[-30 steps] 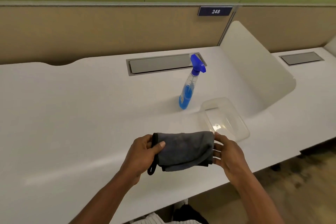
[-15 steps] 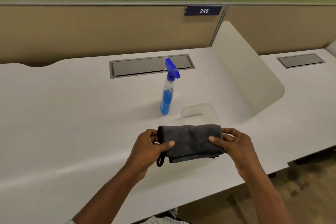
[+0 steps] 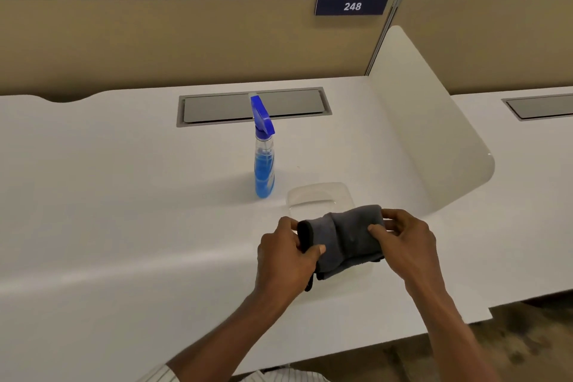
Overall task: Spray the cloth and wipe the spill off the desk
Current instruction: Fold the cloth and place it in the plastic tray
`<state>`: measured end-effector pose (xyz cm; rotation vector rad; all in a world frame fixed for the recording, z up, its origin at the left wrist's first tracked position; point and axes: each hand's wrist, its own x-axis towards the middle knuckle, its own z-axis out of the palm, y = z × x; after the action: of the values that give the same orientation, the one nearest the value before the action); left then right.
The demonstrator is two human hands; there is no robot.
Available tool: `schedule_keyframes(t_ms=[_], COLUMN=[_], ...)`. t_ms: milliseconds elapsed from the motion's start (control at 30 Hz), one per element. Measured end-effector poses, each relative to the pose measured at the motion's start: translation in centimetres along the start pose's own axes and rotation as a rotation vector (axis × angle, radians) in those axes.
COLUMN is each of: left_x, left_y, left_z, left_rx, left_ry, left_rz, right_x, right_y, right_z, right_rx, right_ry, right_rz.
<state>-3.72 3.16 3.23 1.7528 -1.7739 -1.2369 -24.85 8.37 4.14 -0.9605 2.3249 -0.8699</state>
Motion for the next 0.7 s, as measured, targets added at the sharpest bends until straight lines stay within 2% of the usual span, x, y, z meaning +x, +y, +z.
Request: schedule_keyframes(t_ms=[200,367,500,700], left_x=[0.1,0.9,0.8,1.3], left_y=[-0.3,-0.7,-0.4,-0.4], left_z=[2.0,2.7,3.4,3.6], left_rx=[0.181,0.377,0.434,0.575], left_ry=[0.047,0.02,0.006,-0.093], left_rz=[0.07,0.025,0.041,0.098], right_x=[0.0,-0.5,-0.8,-0.9], right_y=[1.2,1.7,1.8,1.7], right_z=[1.8,3.4,4.7,4.6], right_rx=[-0.094,-0.12,-0.144,-0.04], right_ry=[-0.014,0.024,0.068,0.079], right_rz=[-0.101,-0.158,-0.218,-0.185])
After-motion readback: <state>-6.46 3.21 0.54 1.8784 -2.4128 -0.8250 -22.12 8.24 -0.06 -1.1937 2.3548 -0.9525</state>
